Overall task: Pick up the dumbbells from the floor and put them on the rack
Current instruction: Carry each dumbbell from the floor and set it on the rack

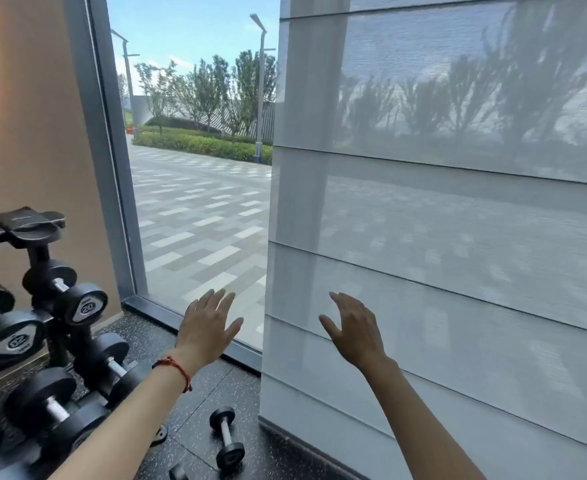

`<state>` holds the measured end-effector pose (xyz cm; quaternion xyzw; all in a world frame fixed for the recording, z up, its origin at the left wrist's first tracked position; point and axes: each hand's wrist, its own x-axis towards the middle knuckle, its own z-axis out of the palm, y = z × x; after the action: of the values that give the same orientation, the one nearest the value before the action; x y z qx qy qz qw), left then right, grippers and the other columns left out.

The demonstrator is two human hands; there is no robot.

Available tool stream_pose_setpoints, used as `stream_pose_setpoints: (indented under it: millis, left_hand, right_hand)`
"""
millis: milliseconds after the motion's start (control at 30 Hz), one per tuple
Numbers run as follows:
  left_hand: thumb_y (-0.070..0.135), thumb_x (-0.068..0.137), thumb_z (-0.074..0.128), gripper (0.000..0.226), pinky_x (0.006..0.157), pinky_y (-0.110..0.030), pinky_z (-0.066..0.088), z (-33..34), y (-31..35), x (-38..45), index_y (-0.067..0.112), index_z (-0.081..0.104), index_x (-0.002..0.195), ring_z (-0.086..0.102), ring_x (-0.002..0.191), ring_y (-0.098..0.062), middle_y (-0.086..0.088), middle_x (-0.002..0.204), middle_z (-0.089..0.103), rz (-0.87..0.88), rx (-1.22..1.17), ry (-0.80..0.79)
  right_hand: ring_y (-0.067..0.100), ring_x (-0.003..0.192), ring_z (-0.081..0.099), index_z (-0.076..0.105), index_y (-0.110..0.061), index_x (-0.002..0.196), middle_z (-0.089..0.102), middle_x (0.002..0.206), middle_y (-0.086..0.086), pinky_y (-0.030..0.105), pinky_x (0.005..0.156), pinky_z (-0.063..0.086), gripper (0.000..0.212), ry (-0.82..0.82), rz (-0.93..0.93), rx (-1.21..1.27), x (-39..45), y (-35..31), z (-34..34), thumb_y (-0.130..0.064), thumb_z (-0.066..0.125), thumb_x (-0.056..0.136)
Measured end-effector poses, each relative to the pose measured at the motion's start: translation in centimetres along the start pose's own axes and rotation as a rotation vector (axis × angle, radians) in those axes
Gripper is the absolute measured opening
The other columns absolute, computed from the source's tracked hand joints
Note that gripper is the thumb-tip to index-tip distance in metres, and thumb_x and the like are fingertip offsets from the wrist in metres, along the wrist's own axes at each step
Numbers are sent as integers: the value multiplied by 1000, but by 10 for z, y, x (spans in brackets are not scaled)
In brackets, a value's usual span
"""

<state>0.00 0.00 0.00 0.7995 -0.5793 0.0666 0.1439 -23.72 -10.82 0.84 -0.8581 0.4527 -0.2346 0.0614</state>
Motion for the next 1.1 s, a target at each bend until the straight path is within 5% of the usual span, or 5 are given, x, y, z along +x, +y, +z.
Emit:
stream_pose_setpoints:
  millis: [567, 767, 1100]
  left_hand:
    - [46, 95, 32, 60, 117, -41, 15, 79, -43, 22, 13, 23, 145, 18, 143, -22, -7, 153, 26, -51, -19, -88]
    - [46, 95, 30, 61, 117, -41, 9, 112, -54, 44, 14, 18, 146, 12, 145, -21, -6, 156, 20, -136, -14, -166]
    - [52, 92, 30, 65, 115, -42, 18, 163, -91, 49, 9, 33, 141, 25, 142, -26, -11, 149, 35, -322, -59, -157]
  right_hand:
    - [23, 137, 33, 34, -14, 140, 39, 146, 7, 35, 111, 22, 52, -129, -47, 59, 44, 0, 90, -36, 44, 95]
    - [23, 135, 35, 36, -13, 139, 41, 145, 6, 35, 111, 22, 51, -212, -91, 102, 81, 9, 132, -35, 45, 94]
    - [23, 132, 38, 35, -14, 139, 43, 142, 8, 34, 109, 24, 51, -391, -189, 132, 127, 1, 211, -35, 45, 94]
